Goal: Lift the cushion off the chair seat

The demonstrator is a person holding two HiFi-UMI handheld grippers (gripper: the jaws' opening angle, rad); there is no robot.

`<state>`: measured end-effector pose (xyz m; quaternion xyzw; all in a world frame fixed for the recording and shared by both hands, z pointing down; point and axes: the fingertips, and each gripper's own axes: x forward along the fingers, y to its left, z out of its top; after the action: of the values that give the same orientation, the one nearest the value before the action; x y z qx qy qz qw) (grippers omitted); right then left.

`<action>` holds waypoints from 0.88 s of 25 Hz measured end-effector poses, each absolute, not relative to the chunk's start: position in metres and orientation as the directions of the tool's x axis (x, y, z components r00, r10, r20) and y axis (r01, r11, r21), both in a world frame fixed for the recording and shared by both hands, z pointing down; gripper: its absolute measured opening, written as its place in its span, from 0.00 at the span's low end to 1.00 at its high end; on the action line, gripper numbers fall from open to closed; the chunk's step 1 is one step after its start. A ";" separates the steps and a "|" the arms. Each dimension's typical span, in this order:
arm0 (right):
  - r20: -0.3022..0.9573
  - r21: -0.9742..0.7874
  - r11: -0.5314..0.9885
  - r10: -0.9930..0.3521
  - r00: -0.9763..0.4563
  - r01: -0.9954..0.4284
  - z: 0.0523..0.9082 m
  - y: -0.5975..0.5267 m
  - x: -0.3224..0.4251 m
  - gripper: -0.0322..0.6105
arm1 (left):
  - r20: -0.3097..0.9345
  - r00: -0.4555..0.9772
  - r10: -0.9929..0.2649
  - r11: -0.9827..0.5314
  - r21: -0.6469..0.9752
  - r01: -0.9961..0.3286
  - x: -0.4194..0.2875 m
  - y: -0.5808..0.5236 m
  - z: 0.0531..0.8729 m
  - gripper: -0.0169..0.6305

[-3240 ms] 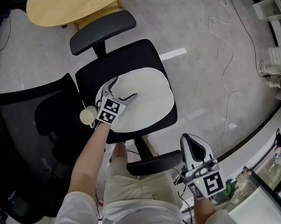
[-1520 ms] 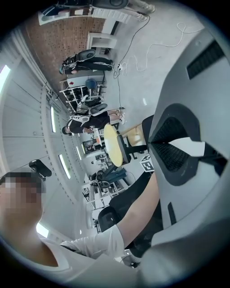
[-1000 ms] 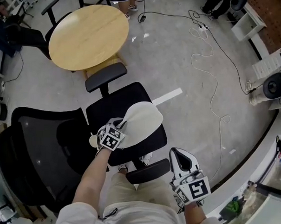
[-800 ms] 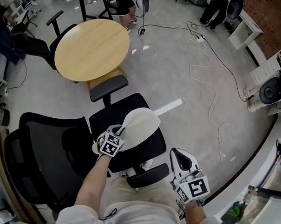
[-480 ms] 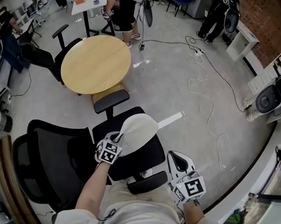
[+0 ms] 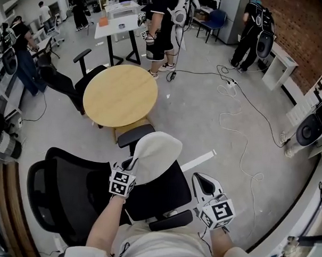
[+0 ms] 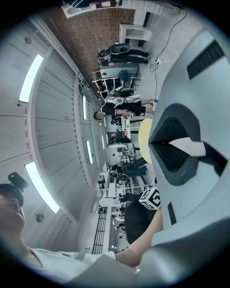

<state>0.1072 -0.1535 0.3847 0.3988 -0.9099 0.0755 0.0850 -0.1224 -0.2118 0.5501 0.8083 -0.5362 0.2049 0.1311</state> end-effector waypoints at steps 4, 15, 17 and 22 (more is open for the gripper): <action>0.173 -0.064 0.667 -0.725 -0.667 -0.742 0.367 -0.166 0.107 0.05 | 0.405 0.310 -0.860 -0.342 -0.006 -0.940 -0.145 -0.215 0.507 0.10; 0.128 -0.034 0.615 -0.779 -0.614 -0.788 0.343 -0.184 0.128 0.05 | 0.217 0.283 -0.934 -0.293 -0.011 -0.956 -0.173 -0.212 0.404 0.10; 0.124 -0.029 0.596 -0.794 -0.595 -0.802 0.341 -0.186 0.136 0.05 | 0.180 0.273 -0.945 -0.279 -0.009 -0.960 -0.180 -0.207 0.388 0.10; 0.115 -0.020 0.556 -0.825 -0.554 -0.831 0.335 -0.187 0.156 0.05 | 0.088 0.220 -0.972 -0.221 -0.002 -0.975 -0.204 -0.187 0.351 0.10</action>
<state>0.1556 -0.1868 0.3350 0.4700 -0.8807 0.0361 0.0463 -0.2040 -0.1867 0.3512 0.7806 -0.6235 0.0348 0.0268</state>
